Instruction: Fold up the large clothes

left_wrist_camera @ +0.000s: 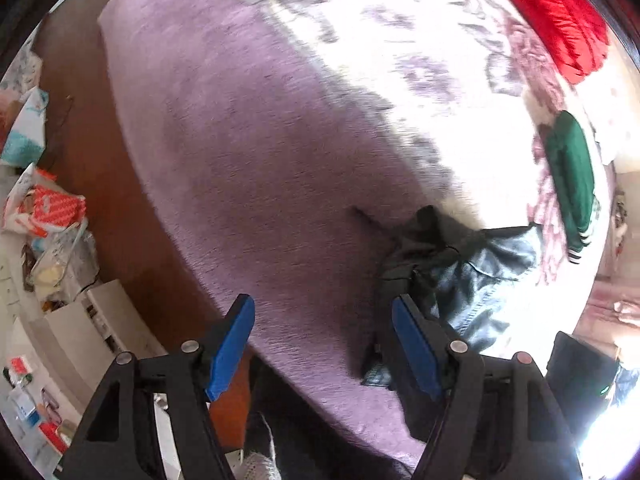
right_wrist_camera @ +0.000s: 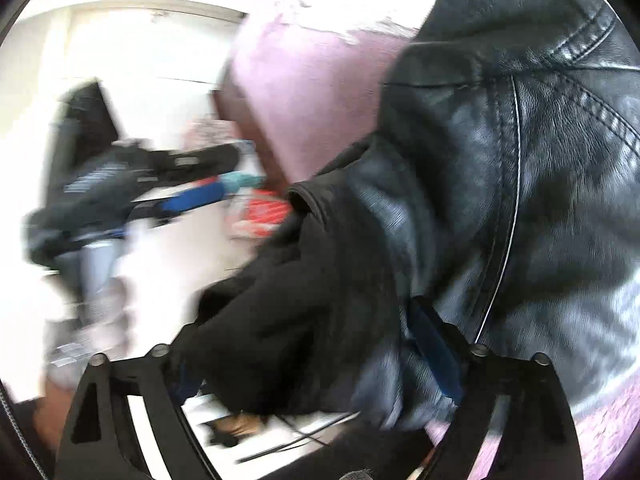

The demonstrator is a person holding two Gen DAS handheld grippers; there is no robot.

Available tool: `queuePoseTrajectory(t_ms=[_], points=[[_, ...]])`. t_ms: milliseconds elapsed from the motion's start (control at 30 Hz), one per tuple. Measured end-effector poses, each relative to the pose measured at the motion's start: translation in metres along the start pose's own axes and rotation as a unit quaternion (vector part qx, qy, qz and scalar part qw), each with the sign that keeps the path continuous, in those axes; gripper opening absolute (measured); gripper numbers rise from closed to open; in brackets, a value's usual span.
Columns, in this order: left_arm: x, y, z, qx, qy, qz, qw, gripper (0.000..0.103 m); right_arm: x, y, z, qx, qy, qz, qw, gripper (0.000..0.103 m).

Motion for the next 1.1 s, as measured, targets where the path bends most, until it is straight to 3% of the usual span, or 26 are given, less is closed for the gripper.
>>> queuePoseTrajectory(t_ms=[100,133,200,300,333,433,500,600,700,733,800,933,1000,1100], points=[[0.000,0.022,0.006,0.001,-0.001,0.030,0.9996,0.070,-0.007,0.000,-0.052,0.091,0.010,0.010,0.996,0.095],[-0.001,0.030,0.010,0.005,-0.004,0.041,0.9992,0.070,-0.008,0.006,-0.071,0.092,0.023,0.008,0.995,0.095],[-0.002,0.043,0.020,0.013,-0.005,0.060,0.9981,0.070,-0.008,0.044,-0.108,0.042,0.051,0.029,0.997,0.096],[-0.006,0.053,0.054,0.034,-0.025,0.077,0.9961,0.070,-0.003,0.102,-0.137,-0.032,0.056,0.078,0.995,0.096],[-0.009,0.052,0.075,0.051,-0.036,0.084,0.9945,0.070,-0.015,0.111,-0.134,-0.030,0.047,0.087,0.995,0.096],[-0.019,0.041,0.120,0.094,-0.063,0.097,0.9888,0.072,0.004,0.163,-0.115,0.005,-0.012,0.083,0.996,0.096],[-0.023,0.032,0.141,0.097,-0.065,0.101,0.9880,0.075,0.010,0.181,-0.087,0.020,-0.063,0.068,0.995,0.096],[-0.018,0.023,0.147,0.073,-0.068,0.086,0.9913,0.081,0.027,0.183,-0.053,0.078,-0.121,0.028,0.989,0.096],[-0.012,0.019,0.144,0.074,-0.068,0.080,0.9917,0.081,0.041,0.172,-0.031,0.051,-0.125,-0.001,0.991,0.096],[-0.010,0.018,0.140,0.085,-0.063,0.081,0.9910,0.081,0.045,0.170,-0.031,0.047,-0.112,0.006,0.993,0.094],[-0.006,0.019,0.130,0.091,-0.052,0.082,0.9912,0.081,0.048,0.166,-0.040,0.042,-0.058,0.023,0.997,0.072],[0.009,0.027,0.084,0.103,-0.002,0.072,0.9921,0.081,0.036,0.155,-0.064,0.071,0.033,0.087,0.993,0.057],[0.015,0.032,0.061,0.111,0.024,0.071,0.9911,0.081,0.025,0.146,-0.081,0.107,0.086,0.115,0.984,0.054],[0.026,0.048,0.022,0.104,0.064,0.071,0.9900,0.081,0.006,0.144,-0.118,0.177,0.186,0.158,0.954,0.053]])
Point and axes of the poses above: each gripper's, at about its wrist camera, not at the fingertips, and z roughly the way its jaws point, y to its right, x to its top, the point moved 10 cm from there along z, roughly the way its jaws point, and after that the axes turned 15 degrees about -y, right-handed, at the moved point
